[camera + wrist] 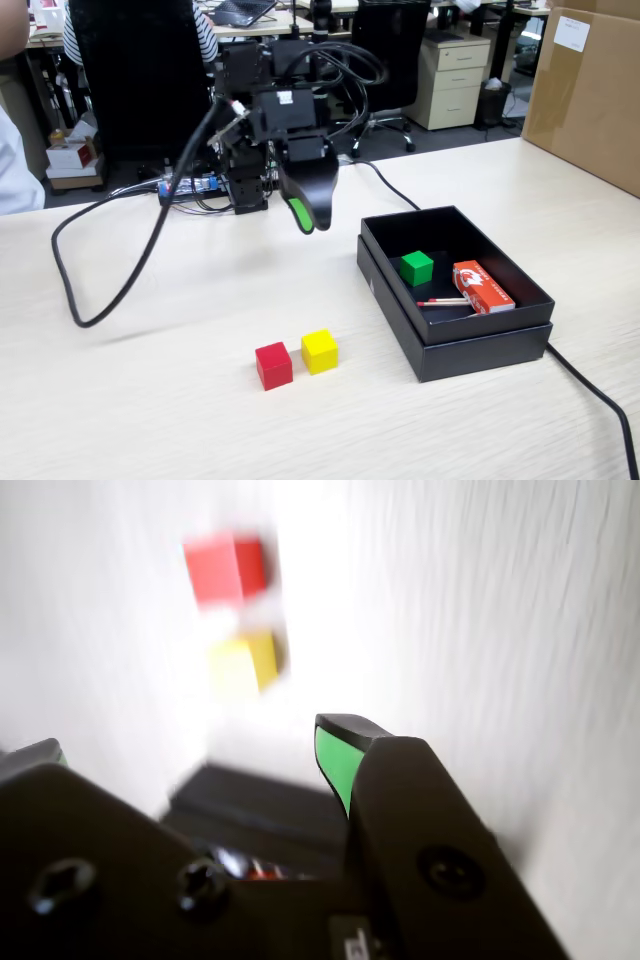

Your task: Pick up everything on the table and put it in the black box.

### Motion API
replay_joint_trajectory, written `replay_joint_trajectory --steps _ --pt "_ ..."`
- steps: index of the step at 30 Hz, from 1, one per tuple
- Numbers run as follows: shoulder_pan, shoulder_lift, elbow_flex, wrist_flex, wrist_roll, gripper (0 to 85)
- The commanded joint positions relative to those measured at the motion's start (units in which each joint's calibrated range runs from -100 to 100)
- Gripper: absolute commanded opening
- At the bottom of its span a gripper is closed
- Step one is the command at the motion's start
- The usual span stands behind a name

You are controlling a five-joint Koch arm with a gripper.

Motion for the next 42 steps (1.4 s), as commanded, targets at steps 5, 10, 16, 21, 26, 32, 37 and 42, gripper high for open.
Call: replay_joint_trajectory --steps 5,10,16,21,26,32,37,42 --pt "-3.4 12.4 6.0 5.0 -2.6 49.1" --pt "-3.5 27.8 16.0 5.0 -3.1 48.1" --pt "-3.4 40.1 26.8 5.0 -3.7 47.6" --pt "-3.6 45.6 28.2 5.0 -3.9 47.2" --pt "-3.7 48.0 29.2 4.2 -4.5 41.0" --pt "-3.9 48.1 29.8 3.7 -4.3 0.9" --pt "-4.1 38.4 25.7 1.2 -3.7 0.9" --pt "-3.0 22.8 18.4 0.6 -3.3 0.9"
